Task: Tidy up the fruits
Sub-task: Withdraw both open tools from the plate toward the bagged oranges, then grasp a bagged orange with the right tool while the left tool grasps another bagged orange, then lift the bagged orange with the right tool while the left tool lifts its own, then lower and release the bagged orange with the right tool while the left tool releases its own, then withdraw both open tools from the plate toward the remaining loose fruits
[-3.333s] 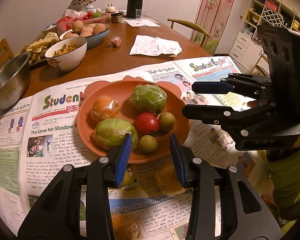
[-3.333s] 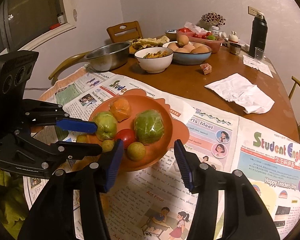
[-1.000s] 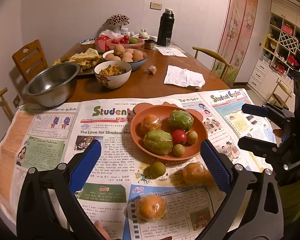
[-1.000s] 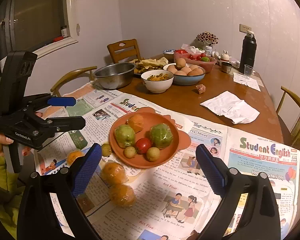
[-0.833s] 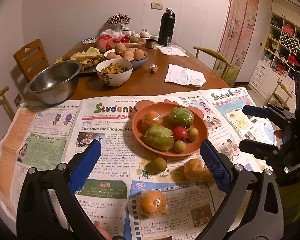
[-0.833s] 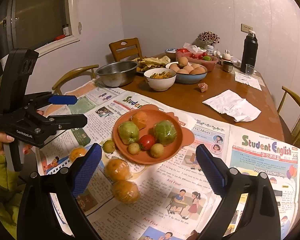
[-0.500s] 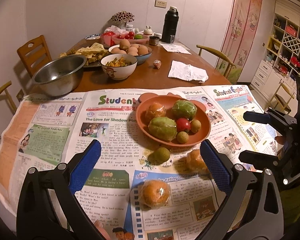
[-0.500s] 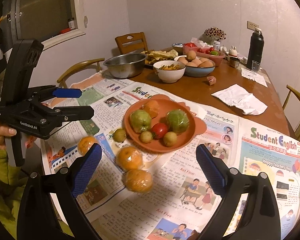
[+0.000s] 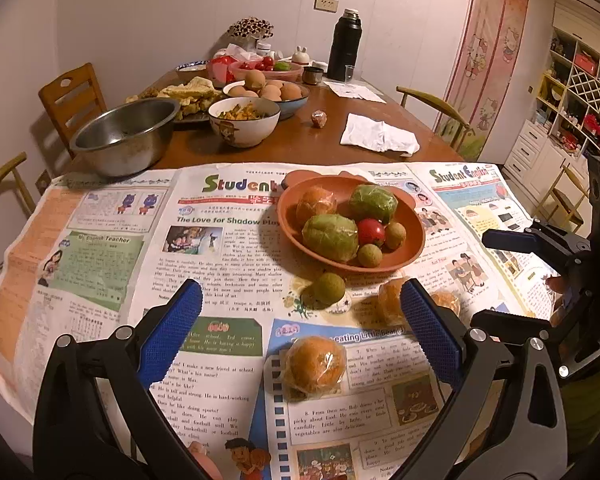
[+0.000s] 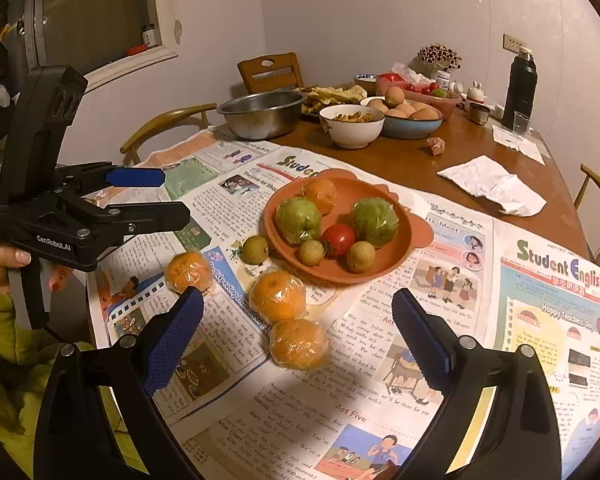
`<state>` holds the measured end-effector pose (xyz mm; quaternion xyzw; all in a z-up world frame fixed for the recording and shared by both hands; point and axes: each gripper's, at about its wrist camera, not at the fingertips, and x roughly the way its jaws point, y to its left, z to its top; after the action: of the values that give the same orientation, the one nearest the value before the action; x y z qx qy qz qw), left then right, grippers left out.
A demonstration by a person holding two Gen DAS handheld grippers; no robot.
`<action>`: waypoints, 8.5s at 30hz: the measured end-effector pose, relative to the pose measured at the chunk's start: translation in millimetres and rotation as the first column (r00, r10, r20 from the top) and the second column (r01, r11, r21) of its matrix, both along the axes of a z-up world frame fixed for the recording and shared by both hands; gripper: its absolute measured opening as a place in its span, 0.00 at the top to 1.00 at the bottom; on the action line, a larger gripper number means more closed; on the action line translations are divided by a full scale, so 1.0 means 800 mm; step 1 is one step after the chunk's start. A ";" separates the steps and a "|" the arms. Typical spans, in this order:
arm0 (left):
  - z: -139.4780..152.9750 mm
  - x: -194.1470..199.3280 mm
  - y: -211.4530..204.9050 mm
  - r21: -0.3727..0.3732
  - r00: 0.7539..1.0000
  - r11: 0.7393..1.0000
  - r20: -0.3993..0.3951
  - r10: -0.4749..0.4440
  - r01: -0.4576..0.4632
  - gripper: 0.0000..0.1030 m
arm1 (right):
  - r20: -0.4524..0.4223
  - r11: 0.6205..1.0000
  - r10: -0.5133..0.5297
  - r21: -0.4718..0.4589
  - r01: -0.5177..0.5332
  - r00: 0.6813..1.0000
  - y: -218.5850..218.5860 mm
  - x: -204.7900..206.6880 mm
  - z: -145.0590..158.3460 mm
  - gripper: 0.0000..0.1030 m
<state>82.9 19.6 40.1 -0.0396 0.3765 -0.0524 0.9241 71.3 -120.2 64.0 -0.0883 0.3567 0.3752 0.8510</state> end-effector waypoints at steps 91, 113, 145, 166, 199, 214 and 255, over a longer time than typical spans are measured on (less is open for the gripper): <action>-0.006 0.061 -0.006 -0.029 0.996 0.995 -0.007 -0.094 0.094 0.66 | 0.031 0.999 -0.043 0.026 0.042 0.999 -0.027 0.054 -0.001 0.63; -0.030 0.135 -0.008 -0.015 0.992 0.995 -0.080 -0.101 0.100 0.66 | -0.003 0.999 -0.038 0.028 0.038 0.999 -0.018 0.088 -0.018 0.63; -0.039 0.166 -0.021 -0.017 0.988 0.992 -0.092 -0.125 0.124 0.66 | -0.005 0.999 -0.044 -0.021 0.043 0.999 -0.001 0.117 -0.032 0.63; -0.040 0.168 -0.020 -0.019 0.988 0.992 -0.092 -0.123 0.122 0.66 | -0.022 0.999 -0.052 -0.012 0.052 0.998 0.008 0.124 -0.040 0.63; -0.038 0.167 -0.018 -0.025 0.989 0.993 -0.094 -0.114 0.112 0.66 | -0.018 0.998 -0.056 0.007 0.056 0.998 0.001 0.112 -0.034 0.38; -0.039 0.166 -0.012 -0.028 0.990 0.994 -0.090 -0.105 0.102 0.63 | -0.013 0.998 -0.068 0.009 0.068 0.998 -0.004 0.108 -0.029 0.33; -0.008 0.134 0.000 -0.045 0.999 0.998 -0.018 -0.040 0.039 0.14 | 0.033 0.993 -0.117 0.017 0.117 0.993 -0.014 0.089 -0.012 0.05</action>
<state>190.3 19.5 33.8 -0.0532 0.3849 -0.0785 0.9181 142.3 -131.4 54.5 -0.0671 0.3441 0.3257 0.8781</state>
